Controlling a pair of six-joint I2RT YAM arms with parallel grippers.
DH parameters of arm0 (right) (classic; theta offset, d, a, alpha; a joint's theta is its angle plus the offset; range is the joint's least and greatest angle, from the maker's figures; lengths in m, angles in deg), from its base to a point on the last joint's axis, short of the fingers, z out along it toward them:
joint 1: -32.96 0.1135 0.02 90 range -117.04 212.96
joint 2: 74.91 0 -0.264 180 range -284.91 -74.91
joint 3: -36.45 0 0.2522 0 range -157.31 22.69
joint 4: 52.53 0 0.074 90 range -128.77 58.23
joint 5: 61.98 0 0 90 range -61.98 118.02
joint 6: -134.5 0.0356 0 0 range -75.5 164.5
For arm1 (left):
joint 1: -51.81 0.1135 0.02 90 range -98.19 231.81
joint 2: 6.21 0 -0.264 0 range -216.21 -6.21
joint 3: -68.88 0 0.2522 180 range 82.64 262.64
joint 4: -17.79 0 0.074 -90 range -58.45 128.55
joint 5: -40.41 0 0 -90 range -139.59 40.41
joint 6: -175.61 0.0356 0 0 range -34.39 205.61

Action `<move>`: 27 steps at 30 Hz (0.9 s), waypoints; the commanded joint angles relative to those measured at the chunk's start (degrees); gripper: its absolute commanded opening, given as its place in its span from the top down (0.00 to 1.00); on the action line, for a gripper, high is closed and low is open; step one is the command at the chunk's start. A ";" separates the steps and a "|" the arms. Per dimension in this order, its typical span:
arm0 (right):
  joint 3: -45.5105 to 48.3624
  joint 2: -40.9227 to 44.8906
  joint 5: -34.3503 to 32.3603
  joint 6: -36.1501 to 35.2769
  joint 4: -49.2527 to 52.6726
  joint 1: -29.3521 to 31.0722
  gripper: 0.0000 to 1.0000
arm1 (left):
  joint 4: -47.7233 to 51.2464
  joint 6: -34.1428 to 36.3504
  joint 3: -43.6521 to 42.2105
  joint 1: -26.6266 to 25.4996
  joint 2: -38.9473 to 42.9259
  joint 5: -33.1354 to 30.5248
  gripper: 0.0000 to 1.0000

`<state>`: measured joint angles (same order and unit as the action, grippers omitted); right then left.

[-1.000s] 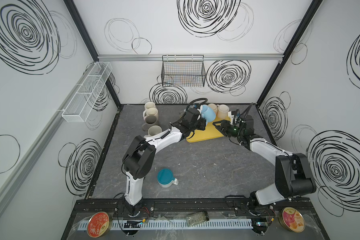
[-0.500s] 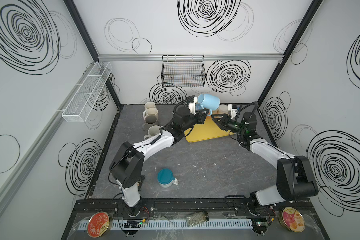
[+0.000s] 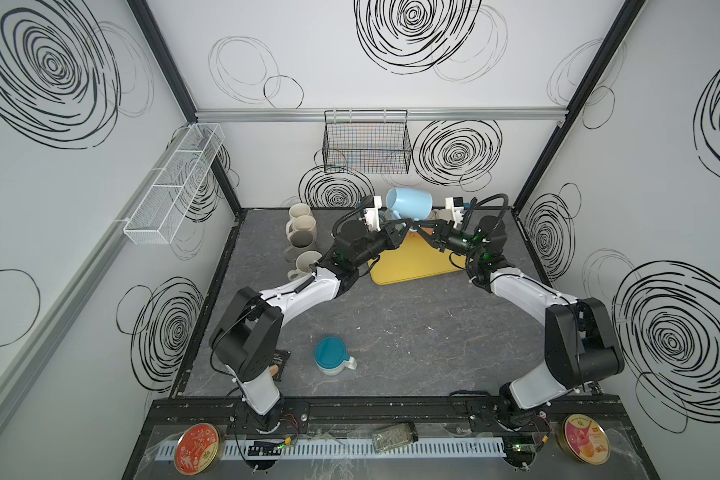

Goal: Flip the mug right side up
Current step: 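Lift and rotate the light blue mug upright with the left gripper while right gripper withdraws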

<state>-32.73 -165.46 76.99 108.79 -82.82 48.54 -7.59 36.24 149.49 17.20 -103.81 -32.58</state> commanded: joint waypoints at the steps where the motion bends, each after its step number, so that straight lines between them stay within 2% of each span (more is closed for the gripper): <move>1: -2.20 -0.34 1.30 0.90 -4.67 1.26 0.93 | -11.68 -0.91 -1.50 0.90 5.48 1.96 1.00; 3: -2.92 -0.52 1.47 -0.01 -4.44 1.78 0.99 | -11.86 -1.00 -3.04 1.51 6.94 2.49 1.00; 6: -4.13 -0.71 1.48 -2.47 -3.84 2.57 1.00 | -11.02 -0.78 -5.01 2.47 9.01 3.02 1.00; 11: -7.57 -0.57 0.83 -9.85 1.96 4.77 1.00 | -6.53 1.90 -7.85 4.23 13.12 3.55 0.70; 16: -11.66 -0.56 -3.38 -20.83 10.42 7.30 1.00 | -2.10 4.16 -11.22 7.19 17.68 3.99 0.56; 21: -16.98 -2.54 -8.34 -30.75 19.11 9.39 1.00 | 2.57 5.98 -14.89 11.10 22.13 4.68 0.53; 27: -25.71 -6.81 -17.84 -44.36 34.21 12.69 1.00 | 9.21 9.05 -18.26 16.30 26.91 5.37 0.52</move>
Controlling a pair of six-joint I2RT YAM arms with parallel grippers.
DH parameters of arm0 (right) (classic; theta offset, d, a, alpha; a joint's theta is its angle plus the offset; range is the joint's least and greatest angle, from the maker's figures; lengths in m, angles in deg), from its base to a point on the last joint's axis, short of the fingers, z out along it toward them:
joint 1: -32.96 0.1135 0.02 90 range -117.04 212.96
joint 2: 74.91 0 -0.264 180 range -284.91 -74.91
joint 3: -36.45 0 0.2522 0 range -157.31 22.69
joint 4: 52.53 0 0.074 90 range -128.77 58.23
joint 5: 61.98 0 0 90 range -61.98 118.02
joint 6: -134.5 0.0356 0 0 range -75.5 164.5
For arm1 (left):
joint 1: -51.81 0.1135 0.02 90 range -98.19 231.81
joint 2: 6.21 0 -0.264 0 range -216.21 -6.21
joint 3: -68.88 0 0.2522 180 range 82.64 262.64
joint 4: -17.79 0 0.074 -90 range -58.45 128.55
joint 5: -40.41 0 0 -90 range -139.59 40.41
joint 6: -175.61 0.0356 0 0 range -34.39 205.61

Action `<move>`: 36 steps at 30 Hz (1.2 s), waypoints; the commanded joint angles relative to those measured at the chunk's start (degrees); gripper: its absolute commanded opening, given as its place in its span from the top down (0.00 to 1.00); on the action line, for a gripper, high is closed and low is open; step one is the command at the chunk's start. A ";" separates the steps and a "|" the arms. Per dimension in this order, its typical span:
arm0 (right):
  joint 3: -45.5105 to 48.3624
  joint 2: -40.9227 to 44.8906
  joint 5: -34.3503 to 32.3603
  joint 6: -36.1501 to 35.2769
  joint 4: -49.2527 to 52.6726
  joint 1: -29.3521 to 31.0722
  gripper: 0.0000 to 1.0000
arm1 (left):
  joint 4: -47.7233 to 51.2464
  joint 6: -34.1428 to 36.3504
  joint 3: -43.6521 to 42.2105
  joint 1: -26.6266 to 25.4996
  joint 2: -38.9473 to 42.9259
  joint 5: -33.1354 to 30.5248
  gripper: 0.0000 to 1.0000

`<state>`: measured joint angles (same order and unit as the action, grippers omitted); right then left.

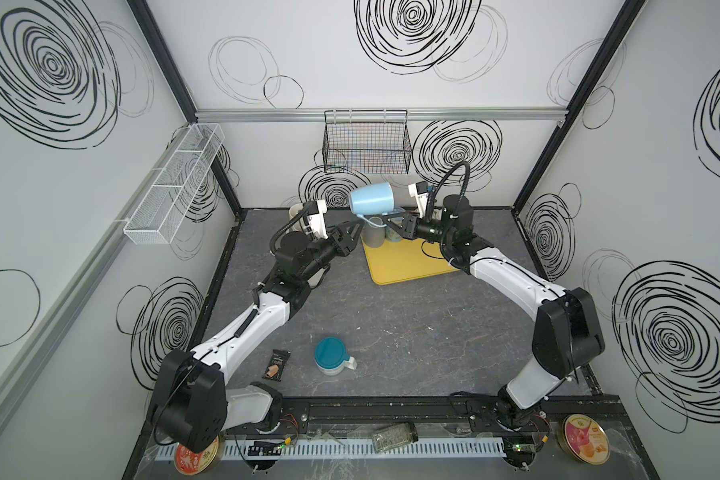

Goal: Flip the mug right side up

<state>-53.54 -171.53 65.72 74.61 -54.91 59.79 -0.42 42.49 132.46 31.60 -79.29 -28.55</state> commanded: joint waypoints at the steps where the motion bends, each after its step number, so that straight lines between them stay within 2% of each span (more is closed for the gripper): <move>1: -6.67 -1.76 -8.06 -11.96 8.44 1.88 1.00 | 4.05 3.24 -1.76 2.83 3.16 1.58 0.52; 5: -13.54 -6.64 -13.60 -17.89 15.56 3.76 1.00 | 7.96 4.71 -3.79 6.75 5.94 2.12 0.51; 13: -25.60 -16.88 -22.88 -25.98 23.36 6.73 1.00 | 16.40 8.36 -4.38 14.09 7.98 3.50 0.51; 23: -34.51 -28.16 -26.66 -31.25 22.01 9.20 1.00 | 18.63 9.42 -5.18 21.24 6.33 7.29 0.51; 27: -40.07 -33.02 -31.24 -34.40 23.52 10.58 1.00 | 20.28 10.56 -4.40 23.32 5.54 8.13 0.51; 32: -43.15 -37.49 -37.77 -39.72 20.55 12.00 1.00 | 21.35 11.51 -3.78 25.16 4.25 9.19 0.51; 36: -49.46 -42.81 -39.77 -42.40 21.69 12.15 1.00 | 22.32 12.31 -3.16 26.28 3.43 9.80 0.51</move>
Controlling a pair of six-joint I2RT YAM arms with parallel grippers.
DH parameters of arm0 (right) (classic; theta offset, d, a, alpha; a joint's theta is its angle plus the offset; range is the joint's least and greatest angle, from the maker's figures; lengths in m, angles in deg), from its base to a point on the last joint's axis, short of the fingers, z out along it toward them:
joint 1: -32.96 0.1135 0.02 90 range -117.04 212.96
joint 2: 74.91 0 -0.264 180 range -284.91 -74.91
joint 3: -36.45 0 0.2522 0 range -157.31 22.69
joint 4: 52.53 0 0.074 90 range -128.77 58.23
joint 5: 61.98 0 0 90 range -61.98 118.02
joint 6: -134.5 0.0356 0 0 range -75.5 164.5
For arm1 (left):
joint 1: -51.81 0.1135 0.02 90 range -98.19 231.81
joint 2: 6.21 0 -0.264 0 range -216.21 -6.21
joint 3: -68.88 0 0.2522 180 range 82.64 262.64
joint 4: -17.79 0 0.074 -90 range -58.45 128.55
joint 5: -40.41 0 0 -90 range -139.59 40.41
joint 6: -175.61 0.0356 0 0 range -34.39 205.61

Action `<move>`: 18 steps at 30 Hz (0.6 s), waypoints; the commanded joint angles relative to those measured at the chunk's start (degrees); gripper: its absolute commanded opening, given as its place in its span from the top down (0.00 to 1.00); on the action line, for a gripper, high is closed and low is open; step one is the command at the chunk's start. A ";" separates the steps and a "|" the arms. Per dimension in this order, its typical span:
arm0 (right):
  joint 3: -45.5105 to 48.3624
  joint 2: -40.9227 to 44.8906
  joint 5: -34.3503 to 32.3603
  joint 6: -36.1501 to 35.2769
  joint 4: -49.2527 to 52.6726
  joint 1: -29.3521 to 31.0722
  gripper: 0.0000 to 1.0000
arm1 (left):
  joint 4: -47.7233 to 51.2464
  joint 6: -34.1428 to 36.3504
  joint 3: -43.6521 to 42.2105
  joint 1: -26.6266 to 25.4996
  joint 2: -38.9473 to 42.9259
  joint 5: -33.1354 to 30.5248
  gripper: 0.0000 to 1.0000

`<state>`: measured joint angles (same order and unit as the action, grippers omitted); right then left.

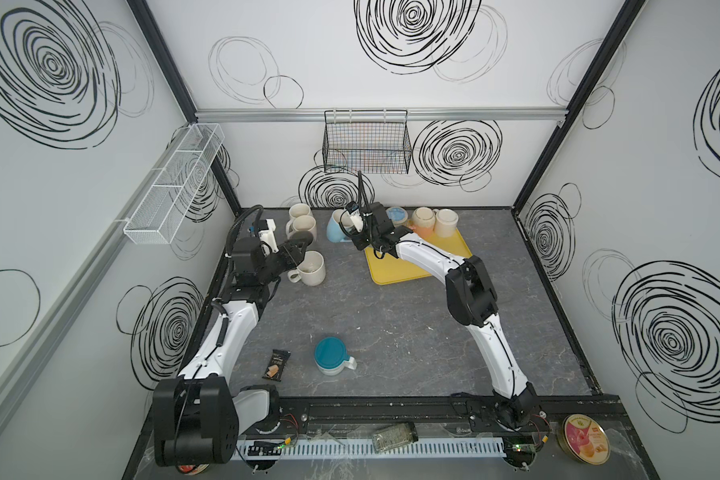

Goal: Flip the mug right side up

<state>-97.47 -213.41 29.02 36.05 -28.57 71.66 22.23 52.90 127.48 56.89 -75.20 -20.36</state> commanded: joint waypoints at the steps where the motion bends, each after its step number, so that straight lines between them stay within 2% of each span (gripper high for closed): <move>1: -7.27 -2.37 -3.27 -4.46 -4.36 0.24 1.00 | -0.09 2.15 2.00 1.14 -0.83 1.70 0.51; 11: -18.05 -12.15 -2.93 -9.40 -5.48 0.31 1.00 | 0.23 2.78 2.45 2.39 -2.98 2.18 0.51; 18: -18.61 -14.44 -3.01 -12.41 -8.34 0.66 0.99 | 0.07 3.06 2.37 2.64 -4.06 2.36 0.50</move>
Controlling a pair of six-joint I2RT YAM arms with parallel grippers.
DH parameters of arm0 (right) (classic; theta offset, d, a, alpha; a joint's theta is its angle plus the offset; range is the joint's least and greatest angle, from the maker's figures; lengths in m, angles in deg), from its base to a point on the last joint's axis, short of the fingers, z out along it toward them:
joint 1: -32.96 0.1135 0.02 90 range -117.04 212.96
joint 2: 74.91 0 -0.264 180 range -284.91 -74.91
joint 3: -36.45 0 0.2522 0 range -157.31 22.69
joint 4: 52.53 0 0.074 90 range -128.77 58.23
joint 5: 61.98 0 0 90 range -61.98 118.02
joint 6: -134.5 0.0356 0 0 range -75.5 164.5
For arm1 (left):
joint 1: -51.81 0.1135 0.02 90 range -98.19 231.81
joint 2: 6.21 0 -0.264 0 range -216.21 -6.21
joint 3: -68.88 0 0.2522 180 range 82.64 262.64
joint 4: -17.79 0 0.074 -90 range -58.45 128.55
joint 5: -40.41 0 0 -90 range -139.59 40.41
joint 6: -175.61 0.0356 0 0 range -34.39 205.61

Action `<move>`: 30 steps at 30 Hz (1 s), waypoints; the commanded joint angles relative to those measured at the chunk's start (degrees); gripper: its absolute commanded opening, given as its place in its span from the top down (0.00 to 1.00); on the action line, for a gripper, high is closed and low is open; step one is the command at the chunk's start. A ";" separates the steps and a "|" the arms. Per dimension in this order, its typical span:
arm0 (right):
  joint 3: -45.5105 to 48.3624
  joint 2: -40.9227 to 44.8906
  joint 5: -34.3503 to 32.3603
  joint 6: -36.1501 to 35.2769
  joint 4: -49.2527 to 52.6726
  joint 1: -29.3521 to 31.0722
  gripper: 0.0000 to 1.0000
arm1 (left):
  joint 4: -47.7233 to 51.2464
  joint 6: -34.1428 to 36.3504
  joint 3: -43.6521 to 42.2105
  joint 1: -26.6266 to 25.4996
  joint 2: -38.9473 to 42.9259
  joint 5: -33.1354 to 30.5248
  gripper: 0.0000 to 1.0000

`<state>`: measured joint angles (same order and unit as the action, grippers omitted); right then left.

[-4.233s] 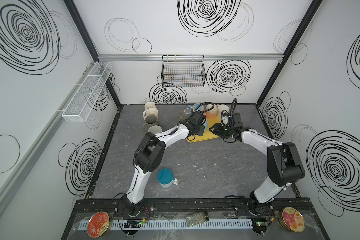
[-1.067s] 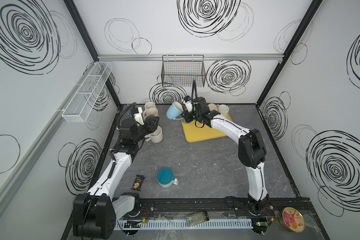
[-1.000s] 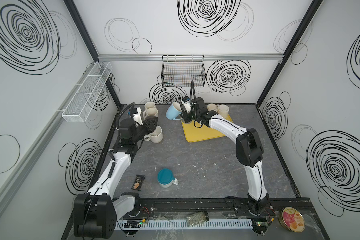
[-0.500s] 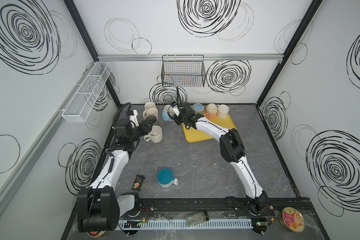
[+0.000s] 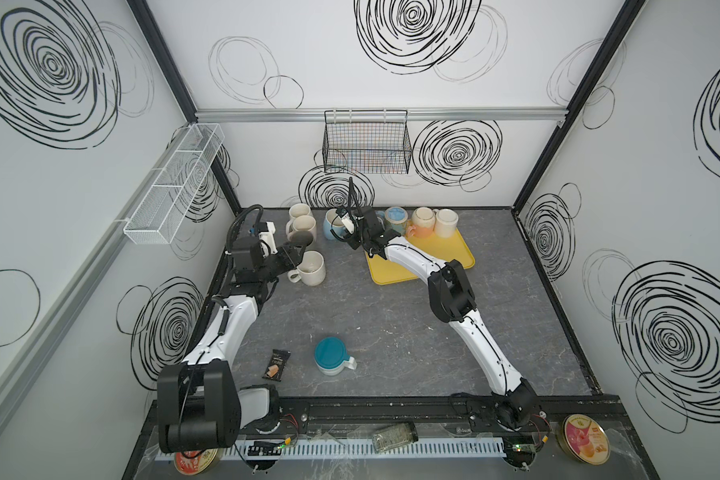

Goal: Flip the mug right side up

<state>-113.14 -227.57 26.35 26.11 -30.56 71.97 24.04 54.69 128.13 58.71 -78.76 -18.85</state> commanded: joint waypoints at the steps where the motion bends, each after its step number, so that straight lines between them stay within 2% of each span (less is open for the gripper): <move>1: -2.97 -0.36 -0.35 -2.65 -6.62 0.37 0.97 | -1.88 1.27 1.70 0.84 -0.57 0.98 0.50; 8: -2.86 -0.88 0.66 -3.05 -7.39 1.01 0.81 | -1.85 1.30 1.41 1.26 -0.92 1.42 0.50; 22: -2.47 -0.14 3.30 -3.93 -6.76 1.95 0.64 | -1.46 1.46 -0.23 3.16 1.53 2.39 0.49; 27: -1.05 3.69 1.08 -1.70 -4.96 2.50 0.59 | -0.93 1.72 0.21 3.39 2.58 1.97 0.49; 30: 3.25 8.66 0.80 0.21 -6.00 2.35 0.58 | -1.01 1.56 0.62 3.22 2.64 1.52 0.49</move>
<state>-111.76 -226.48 27.93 24.58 -36.07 73.93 24.26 55.21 128.11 61.42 -77.32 -17.49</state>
